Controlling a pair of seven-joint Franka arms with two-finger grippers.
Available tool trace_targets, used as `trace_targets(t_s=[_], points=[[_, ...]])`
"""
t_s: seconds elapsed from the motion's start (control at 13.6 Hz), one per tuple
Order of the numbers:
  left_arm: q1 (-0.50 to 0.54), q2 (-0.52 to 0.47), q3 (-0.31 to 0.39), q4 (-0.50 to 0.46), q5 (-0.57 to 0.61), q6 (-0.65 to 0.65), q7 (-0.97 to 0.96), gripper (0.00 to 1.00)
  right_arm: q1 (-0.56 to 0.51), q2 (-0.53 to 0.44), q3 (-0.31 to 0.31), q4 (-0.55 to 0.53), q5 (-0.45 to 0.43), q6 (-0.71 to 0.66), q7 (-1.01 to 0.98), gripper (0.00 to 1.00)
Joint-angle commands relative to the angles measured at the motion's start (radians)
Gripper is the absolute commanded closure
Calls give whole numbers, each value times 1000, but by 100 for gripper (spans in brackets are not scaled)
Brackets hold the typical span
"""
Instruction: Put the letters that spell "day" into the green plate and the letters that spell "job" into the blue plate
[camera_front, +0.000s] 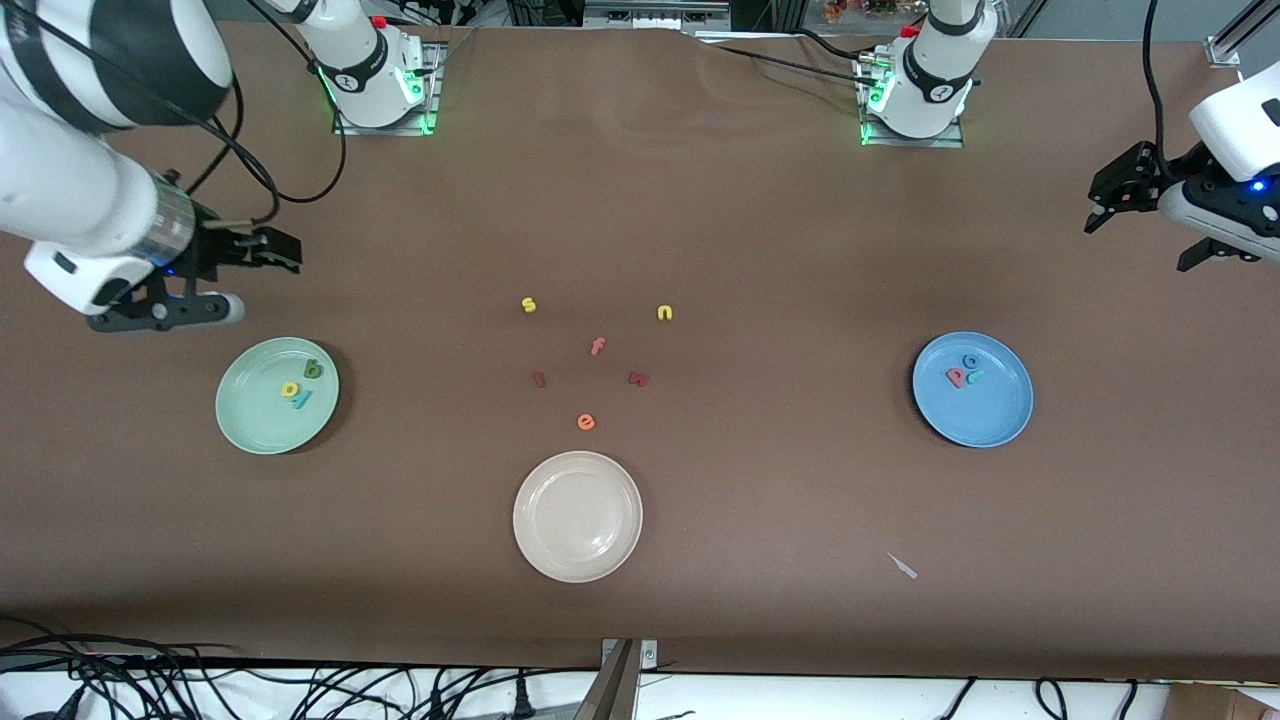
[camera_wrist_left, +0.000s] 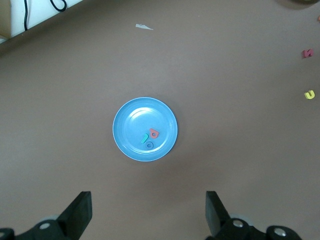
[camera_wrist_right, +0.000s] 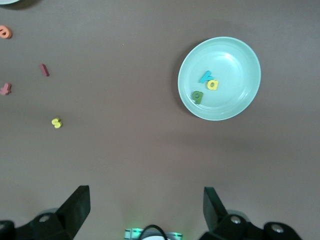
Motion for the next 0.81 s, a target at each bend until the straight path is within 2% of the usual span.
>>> trace_targets(t_s=[0.0, 0.37, 0.73], points=[[6, 15, 1, 32, -22, -19, -6, 0, -40, -55, 8, -26, -5, -30, -49, 0], [6, 16, -1, 32, -20, -19, -6, 0, -62, -80, -11, -22, -2, -3, -27, 0], [7, 16, 2, 32, -17, -19, -6, 0, -60, -55, -18, -6, 1, 5, -29, 0]])
